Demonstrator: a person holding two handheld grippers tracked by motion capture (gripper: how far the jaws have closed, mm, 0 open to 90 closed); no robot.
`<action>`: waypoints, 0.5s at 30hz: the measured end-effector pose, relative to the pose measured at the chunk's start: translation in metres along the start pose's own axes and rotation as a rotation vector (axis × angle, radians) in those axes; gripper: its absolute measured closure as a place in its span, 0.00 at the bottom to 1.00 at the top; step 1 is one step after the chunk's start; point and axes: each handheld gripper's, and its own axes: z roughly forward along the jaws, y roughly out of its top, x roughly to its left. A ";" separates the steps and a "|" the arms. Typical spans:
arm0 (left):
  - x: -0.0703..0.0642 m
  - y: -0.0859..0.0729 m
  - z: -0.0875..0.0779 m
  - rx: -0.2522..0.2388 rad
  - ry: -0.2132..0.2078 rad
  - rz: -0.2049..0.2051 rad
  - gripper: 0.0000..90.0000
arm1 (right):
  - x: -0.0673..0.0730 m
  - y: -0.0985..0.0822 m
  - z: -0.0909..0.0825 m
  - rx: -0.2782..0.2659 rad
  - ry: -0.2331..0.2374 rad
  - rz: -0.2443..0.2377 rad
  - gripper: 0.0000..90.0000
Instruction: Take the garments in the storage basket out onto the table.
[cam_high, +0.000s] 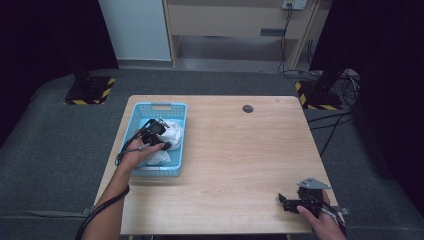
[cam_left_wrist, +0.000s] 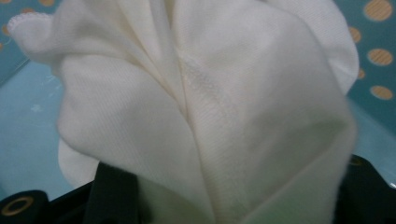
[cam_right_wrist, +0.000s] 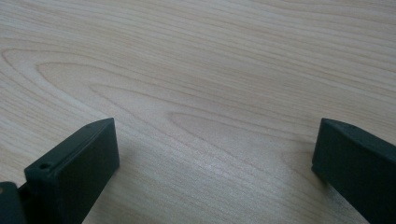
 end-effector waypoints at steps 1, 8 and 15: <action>0.000 0.000 0.000 -0.003 0.001 0.000 0.48 | 0.000 0.000 0.000 0.000 0.000 0.000 0.01; -0.002 0.001 -0.005 -0.034 0.001 0.003 0.48 | 0.000 0.000 0.000 0.000 0.000 0.000 0.01; -0.001 0.000 -0.013 -0.075 0.008 -0.009 0.48 | 0.000 0.000 0.000 0.000 0.000 0.000 0.01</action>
